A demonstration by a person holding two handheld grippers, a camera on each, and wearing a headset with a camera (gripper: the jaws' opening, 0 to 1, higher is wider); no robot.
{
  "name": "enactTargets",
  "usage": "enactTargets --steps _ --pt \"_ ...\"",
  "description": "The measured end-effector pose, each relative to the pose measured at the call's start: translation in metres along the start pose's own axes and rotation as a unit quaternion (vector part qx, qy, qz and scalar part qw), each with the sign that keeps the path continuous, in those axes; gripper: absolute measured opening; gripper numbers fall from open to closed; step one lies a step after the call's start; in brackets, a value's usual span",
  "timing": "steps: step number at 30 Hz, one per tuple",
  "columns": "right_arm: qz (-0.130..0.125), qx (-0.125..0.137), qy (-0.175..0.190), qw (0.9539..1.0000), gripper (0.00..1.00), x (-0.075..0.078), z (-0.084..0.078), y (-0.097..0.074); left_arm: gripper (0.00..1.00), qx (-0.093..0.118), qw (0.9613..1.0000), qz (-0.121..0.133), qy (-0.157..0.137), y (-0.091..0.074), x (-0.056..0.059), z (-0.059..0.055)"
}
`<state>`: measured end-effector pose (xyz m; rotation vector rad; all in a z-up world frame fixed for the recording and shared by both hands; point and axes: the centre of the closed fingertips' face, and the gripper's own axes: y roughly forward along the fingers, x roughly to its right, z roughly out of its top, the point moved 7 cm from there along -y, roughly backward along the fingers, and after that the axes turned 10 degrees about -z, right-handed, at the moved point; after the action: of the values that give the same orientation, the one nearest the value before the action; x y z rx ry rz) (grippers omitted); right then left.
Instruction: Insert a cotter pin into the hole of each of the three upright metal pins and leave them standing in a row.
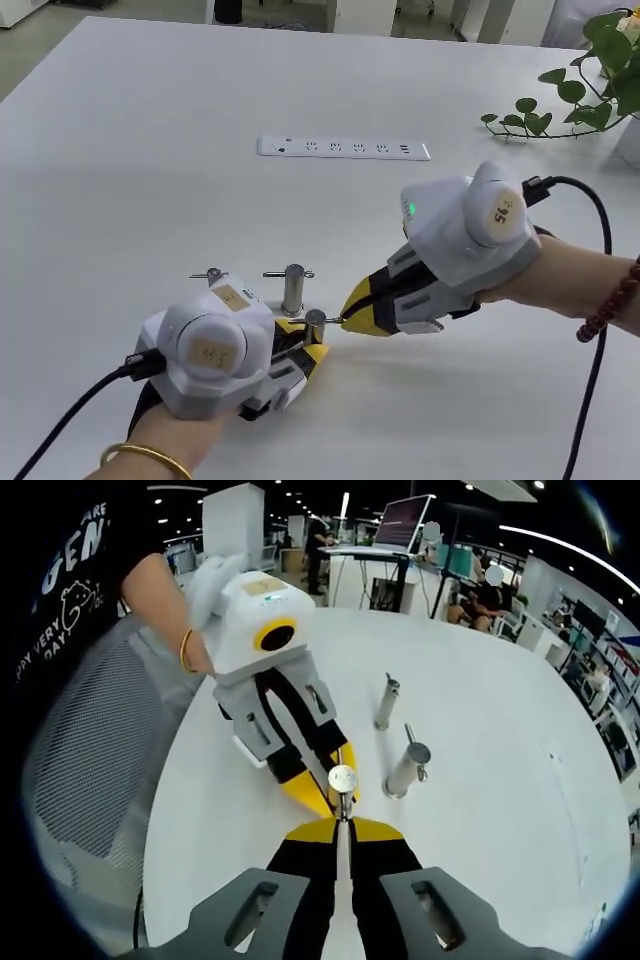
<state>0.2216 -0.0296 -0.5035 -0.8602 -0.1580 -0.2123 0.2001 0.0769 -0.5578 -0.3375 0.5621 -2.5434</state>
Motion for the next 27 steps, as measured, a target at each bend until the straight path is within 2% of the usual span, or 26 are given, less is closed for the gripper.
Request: enactTargets --steps 23,27 --pt "0.001 0.001 0.005 1.0 0.0 0.0 0.0053 0.0079 0.1 0.001 1.0 -0.001 -0.004 0.0003 -0.0004 -0.0012" --pt "0.002 0.002 0.009 1.0 0.0 -0.0002 0.0055 0.0088 0.11 -0.004 1.0 0.0 -0.008 0.0015 -0.0006 -0.0022"
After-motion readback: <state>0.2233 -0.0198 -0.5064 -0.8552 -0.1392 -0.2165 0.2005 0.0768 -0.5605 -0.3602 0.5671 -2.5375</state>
